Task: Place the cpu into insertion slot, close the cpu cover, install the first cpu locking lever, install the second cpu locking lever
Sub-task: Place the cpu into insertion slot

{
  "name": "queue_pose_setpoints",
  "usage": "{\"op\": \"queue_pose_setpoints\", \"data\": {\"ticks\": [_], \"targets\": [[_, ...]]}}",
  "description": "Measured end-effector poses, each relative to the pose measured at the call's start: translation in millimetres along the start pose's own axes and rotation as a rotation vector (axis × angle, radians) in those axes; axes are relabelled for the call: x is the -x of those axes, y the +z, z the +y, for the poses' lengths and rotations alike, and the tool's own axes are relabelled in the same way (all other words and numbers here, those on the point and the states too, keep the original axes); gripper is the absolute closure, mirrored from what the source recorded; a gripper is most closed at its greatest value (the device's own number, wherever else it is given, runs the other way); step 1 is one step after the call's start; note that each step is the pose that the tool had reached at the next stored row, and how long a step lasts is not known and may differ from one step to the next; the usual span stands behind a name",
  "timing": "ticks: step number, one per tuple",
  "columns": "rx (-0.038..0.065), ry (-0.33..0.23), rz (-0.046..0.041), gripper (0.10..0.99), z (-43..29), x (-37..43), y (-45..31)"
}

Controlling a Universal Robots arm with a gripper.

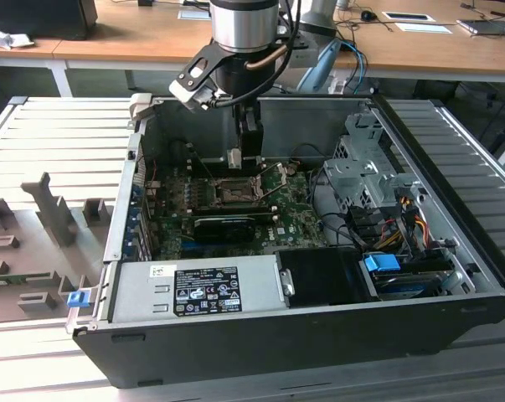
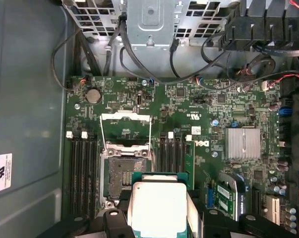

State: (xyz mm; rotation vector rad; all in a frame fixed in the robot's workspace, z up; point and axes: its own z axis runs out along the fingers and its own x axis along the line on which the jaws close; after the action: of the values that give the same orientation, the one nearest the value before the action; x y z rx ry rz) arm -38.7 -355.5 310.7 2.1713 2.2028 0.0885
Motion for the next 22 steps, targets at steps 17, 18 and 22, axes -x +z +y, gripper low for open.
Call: {"op": "queue_pose_setpoints", "data": {"ticks": [17, 18, 22], "targets": [[0.001, 0.0, 0.001, 0.557, -0.6, 0.1, 8.5], [0.001, 0.0, 0.0009, 0.557, -0.7, 0.1, 9.2], [0.001, 0.0, 0.001, 0.557, -0.9, 0.1, 13.1]]}}
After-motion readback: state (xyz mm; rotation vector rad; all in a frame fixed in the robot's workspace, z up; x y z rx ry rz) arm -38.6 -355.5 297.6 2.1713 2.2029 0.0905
